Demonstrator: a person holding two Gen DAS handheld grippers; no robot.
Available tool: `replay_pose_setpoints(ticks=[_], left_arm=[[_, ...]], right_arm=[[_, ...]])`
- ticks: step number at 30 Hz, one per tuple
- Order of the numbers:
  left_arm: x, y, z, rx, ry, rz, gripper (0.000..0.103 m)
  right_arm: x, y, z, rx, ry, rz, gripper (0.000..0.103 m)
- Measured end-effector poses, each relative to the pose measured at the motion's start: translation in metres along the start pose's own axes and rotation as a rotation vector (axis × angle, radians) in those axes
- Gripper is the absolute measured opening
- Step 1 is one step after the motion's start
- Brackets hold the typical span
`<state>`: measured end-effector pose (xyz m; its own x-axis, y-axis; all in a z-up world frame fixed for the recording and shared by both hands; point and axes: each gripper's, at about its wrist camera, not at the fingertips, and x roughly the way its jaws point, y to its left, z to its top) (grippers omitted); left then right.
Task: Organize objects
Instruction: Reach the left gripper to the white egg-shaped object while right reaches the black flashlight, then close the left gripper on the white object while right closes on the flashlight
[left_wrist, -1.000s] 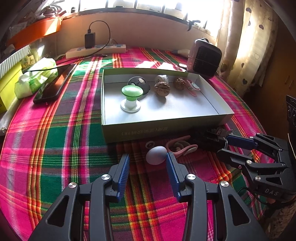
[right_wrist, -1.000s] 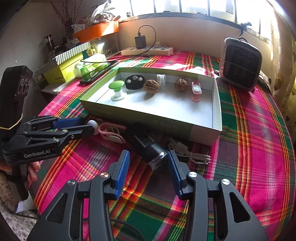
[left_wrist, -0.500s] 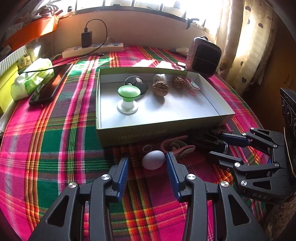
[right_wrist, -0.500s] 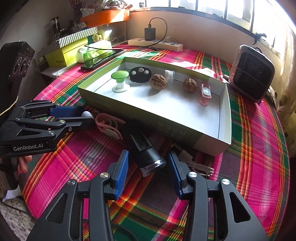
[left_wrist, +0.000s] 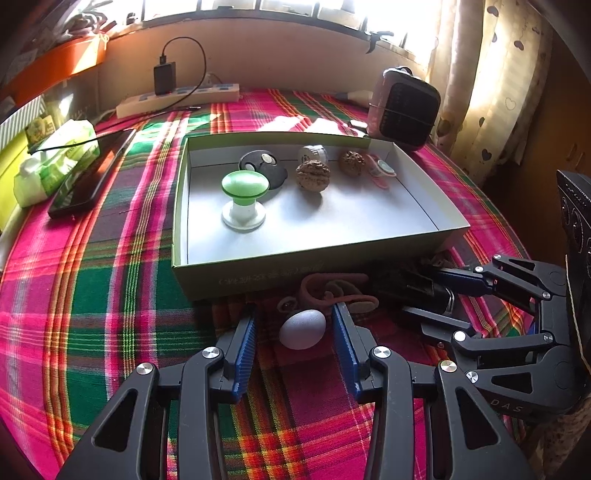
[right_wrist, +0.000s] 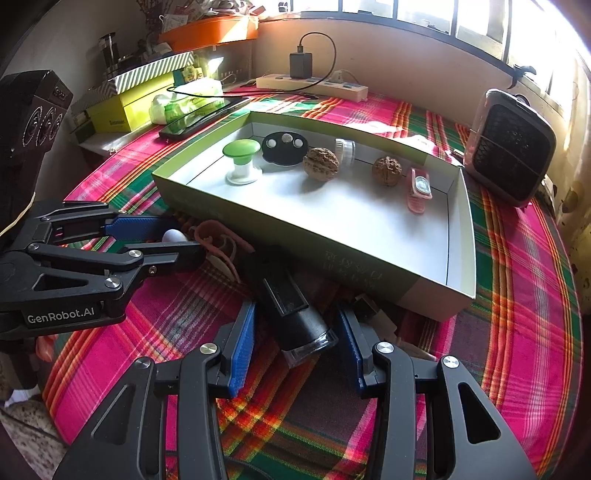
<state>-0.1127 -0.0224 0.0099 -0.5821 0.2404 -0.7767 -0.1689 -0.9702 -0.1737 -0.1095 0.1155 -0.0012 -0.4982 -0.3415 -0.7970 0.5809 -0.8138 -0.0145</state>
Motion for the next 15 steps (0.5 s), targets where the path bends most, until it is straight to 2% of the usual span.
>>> replay_pose_setpoints(ticks=[7,10,12,15], left_arm=[[-0.0007,0.0022,-0.0013,-0.014,-0.008,-0.003,0.036],[-0.0011,0.0020,-0.0017,-0.013,-0.010,0.003,0.032],[-0.0014,0.0020,-0.0023,-0.016,-0.009,-0.001,0.024],[-0.0021,0.0010,-0.0035,-0.013,-0.009,0.002,0.022]], right_arm=[[-0.0025,-0.0007,-0.0047,0.018,-0.009,0.006,0.039],[-0.0032,-0.0007,-0.0055,0.028,-0.012,0.007,0.037],[-0.0041,-0.0004,-0.0063,0.030,-0.014,0.007,0.035],[-0.0051,0.0000,-0.0078,0.033,-0.016,0.007,0.032]])
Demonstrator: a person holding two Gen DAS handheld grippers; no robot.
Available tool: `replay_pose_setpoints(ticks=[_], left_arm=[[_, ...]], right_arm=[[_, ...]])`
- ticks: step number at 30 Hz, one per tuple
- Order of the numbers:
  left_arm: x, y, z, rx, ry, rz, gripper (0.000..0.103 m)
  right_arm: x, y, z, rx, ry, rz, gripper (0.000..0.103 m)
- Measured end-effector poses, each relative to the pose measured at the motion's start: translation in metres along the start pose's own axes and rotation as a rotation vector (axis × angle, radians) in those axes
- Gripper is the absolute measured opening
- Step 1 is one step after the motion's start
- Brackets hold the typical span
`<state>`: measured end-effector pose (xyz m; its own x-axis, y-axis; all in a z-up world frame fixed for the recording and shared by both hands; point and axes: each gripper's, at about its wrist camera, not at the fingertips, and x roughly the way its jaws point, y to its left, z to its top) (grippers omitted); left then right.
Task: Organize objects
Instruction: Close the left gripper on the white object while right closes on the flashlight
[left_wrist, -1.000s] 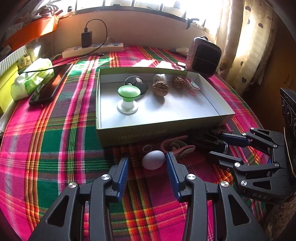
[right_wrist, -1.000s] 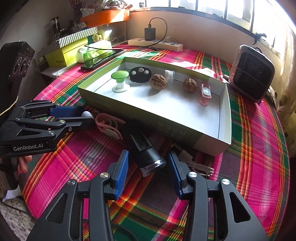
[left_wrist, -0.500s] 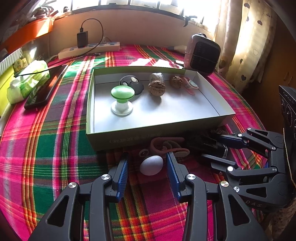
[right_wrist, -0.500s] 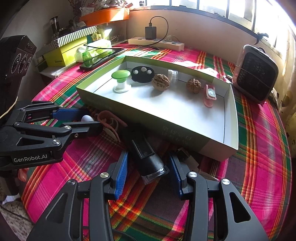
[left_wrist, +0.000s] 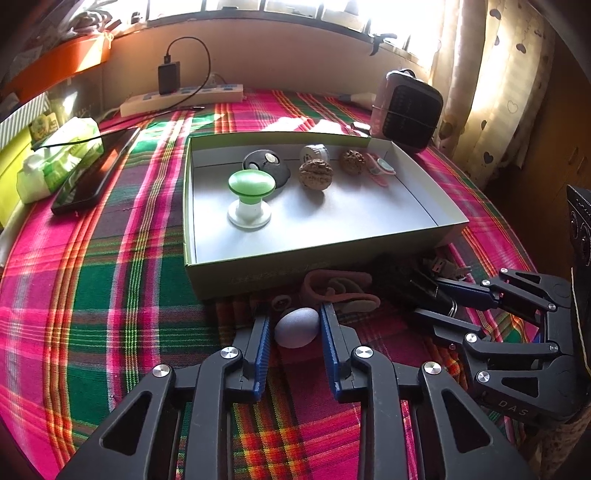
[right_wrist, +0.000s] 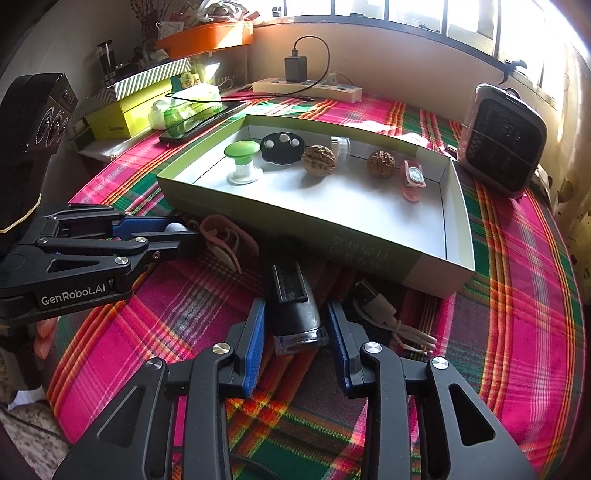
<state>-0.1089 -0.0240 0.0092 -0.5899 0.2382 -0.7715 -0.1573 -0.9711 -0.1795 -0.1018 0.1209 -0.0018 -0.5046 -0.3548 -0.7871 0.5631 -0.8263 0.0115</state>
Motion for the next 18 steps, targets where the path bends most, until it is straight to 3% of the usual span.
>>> replay_pose_setpoints(ticks=[12,18], left_arm=[[-0.004,0.001,-0.005,-0.005,-0.003,-0.010,0.022],[-0.004,0.001,-0.005,-0.007,-0.003,-0.001,0.022]], right_arm=[[-0.002,0.000,-0.002,0.044,0.009,0.008,0.029],[0.004,0.007,0.005,0.016,0.016,-0.039,0.029]])
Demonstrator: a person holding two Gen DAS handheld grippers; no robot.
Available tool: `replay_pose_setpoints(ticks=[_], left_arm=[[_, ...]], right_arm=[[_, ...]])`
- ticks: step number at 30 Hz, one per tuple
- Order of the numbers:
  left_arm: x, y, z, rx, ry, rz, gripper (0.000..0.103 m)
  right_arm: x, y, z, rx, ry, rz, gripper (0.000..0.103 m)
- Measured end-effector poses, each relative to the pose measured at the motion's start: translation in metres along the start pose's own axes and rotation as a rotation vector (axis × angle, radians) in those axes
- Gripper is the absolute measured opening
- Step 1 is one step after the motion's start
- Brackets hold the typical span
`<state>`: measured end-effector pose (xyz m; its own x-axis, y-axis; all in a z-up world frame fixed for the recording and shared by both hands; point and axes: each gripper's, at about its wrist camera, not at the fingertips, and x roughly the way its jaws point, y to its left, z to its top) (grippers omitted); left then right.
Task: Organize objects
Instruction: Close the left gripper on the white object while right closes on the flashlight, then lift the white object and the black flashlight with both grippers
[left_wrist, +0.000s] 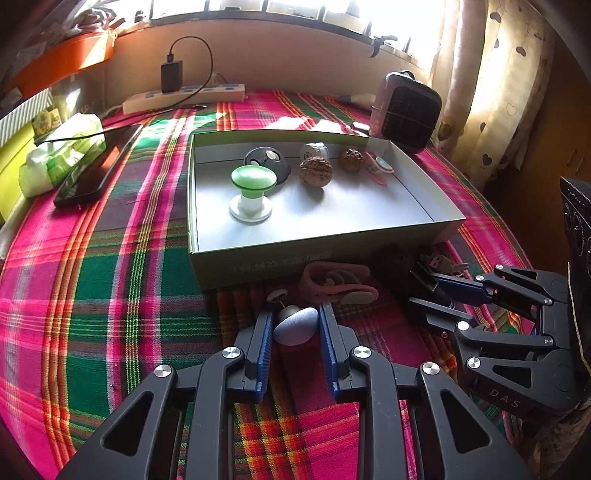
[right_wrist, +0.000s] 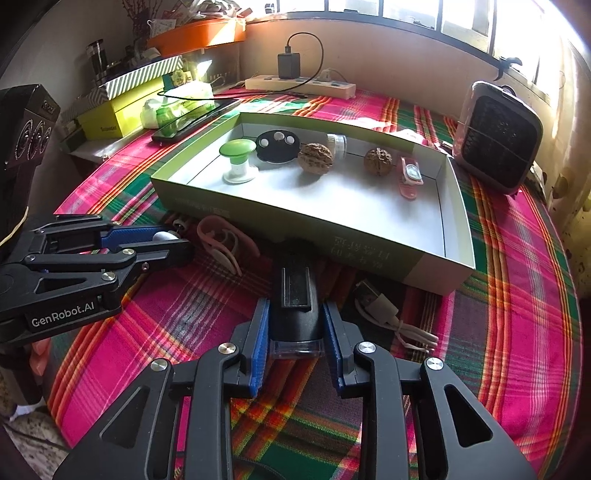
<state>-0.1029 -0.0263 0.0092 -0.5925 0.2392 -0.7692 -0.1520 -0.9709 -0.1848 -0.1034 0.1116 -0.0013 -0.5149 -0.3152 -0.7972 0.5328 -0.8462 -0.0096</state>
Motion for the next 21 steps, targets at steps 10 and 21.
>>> replay_pose_setpoints(ticks=[10,21], left_arm=[[-0.0002,-0.0031,-0.0010,0.012,-0.008,0.020,0.022],[-0.0010,-0.0043,-0.0019,0.008,-0.016,0.034,0.021]], right_arm=[[-0.0011,-0.0021,-0.0029,0.024,-0.022,-0.003,0.029],[-0.0025,-0.0019,-0.0048,0.037,-0.031,-0.014,0.029]])
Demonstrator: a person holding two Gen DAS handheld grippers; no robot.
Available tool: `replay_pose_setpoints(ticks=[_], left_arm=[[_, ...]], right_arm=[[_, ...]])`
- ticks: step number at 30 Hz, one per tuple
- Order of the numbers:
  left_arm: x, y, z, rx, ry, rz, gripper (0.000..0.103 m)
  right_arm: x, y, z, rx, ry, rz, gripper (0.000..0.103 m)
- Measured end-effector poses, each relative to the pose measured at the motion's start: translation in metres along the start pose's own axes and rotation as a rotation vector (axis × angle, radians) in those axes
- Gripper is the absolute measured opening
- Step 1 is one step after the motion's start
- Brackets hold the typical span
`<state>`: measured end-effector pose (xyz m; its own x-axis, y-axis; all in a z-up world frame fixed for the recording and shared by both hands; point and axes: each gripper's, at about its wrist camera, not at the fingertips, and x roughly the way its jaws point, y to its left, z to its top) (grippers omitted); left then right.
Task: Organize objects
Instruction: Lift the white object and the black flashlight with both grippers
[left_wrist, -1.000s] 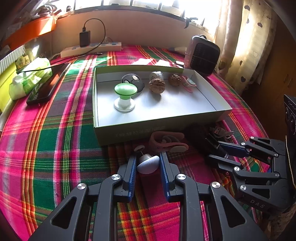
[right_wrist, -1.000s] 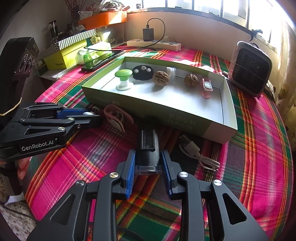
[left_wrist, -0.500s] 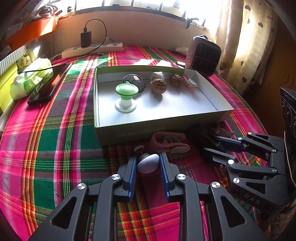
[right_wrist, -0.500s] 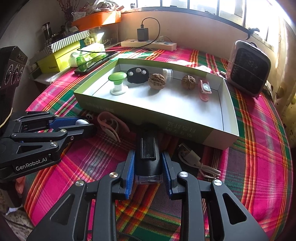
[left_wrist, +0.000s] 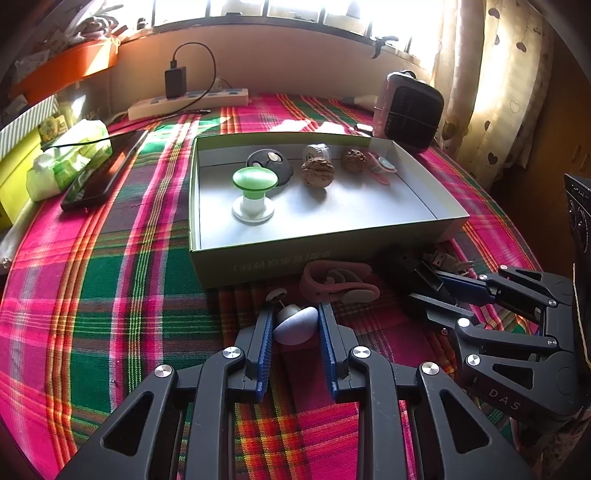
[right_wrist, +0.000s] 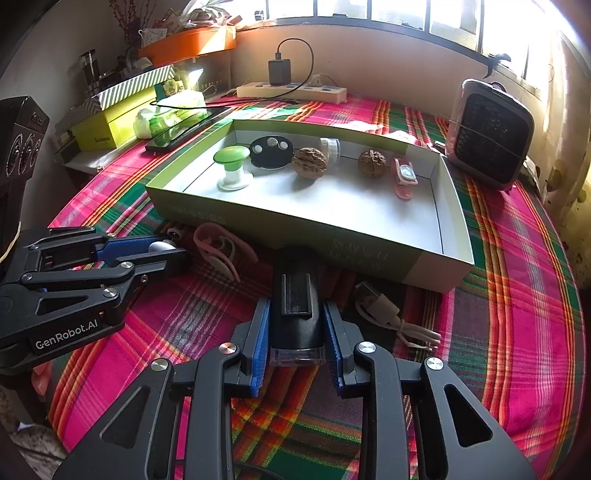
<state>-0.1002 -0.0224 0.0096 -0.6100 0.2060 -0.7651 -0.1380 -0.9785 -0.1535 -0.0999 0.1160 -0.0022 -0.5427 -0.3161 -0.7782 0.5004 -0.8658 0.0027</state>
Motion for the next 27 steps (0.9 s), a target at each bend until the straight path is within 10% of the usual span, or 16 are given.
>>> replay_pose_setpoints(ticks=[27], left_arm=[[-0.0038,-0.0062,-0.0038,0.020,-0.025,0.049,0.021]], right_arm=[[-0.0047,-0.0007,-0.0024,0.034,-0.009,-0.007,0.029]])
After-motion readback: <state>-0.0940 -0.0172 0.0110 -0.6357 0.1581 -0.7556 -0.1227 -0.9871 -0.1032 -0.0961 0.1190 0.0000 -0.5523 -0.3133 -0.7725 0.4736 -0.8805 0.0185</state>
